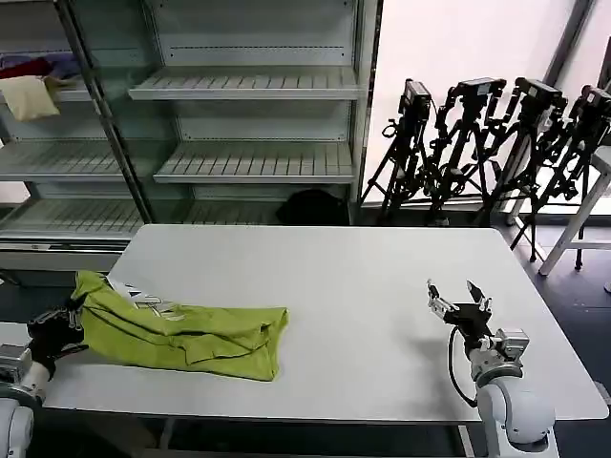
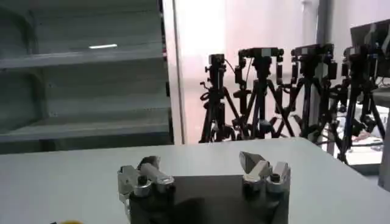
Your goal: Fold and organize the clothes.
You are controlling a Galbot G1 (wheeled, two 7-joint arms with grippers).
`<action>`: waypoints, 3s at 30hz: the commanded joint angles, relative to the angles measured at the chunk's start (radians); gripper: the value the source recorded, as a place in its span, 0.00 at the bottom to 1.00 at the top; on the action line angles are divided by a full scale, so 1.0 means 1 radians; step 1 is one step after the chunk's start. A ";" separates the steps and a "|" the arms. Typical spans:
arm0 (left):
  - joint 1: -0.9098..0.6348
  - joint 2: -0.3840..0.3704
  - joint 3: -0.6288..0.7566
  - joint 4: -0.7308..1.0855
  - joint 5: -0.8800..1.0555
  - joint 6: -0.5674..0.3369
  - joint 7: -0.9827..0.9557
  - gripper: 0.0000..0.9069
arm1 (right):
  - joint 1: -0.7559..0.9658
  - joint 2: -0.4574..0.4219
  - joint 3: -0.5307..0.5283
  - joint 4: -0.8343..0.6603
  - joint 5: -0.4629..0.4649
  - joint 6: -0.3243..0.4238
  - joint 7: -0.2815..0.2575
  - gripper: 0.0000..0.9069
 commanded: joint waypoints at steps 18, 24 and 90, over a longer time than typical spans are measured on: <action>-0.013 -0.127 0.616 -0.217 0.145 0.121 -0.031 0.00 | -0.024 0.001 0.016 -0.004 0.000 0.005 -0.005 1.00; -0.017 -0.143 0.645 -0.205 0.150 0.133 -0.042 0.00 | -0.018 0.006 0.006 -0.009 -0.003 0.003 -0.005 1.00; -0.044 -0.156 0.219 -0.087 -0.160 0.112 -0.092 1.00 | -0.007 0.016 -0.009 -0.034 0.007 -0.016 0.001 1.00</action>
